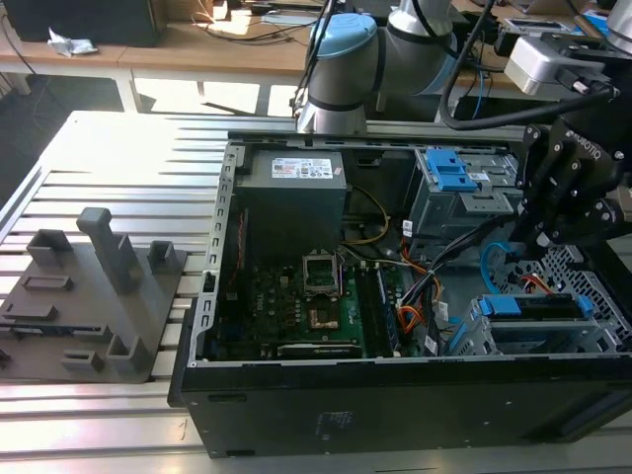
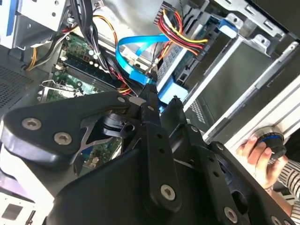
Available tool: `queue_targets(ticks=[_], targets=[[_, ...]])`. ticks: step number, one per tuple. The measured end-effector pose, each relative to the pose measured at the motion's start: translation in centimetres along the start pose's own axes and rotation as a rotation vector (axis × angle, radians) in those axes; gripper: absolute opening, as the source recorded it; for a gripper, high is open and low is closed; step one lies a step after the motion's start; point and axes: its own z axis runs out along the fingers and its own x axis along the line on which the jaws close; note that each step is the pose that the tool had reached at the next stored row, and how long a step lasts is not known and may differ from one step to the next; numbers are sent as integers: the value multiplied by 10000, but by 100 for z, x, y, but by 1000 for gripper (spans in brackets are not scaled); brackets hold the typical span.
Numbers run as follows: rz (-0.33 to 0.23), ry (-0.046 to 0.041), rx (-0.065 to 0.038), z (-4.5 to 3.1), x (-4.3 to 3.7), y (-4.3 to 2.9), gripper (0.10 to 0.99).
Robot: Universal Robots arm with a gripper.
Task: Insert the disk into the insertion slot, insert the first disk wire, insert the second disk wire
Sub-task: 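Insert the second disk wire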
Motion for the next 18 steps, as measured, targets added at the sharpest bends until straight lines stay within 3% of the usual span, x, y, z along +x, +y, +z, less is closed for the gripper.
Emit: queue_targets(ticks=[7,8,11,14,18], targets=[[-112,9,5,143,-31,-9,302],[-152,-2,7,148,-37,-10,302],[-298,-146,14,164,-66,-11,302],[-381,-140,17,239,-69,-15,302],[-397,-138,17,247,-70,-16,286]])
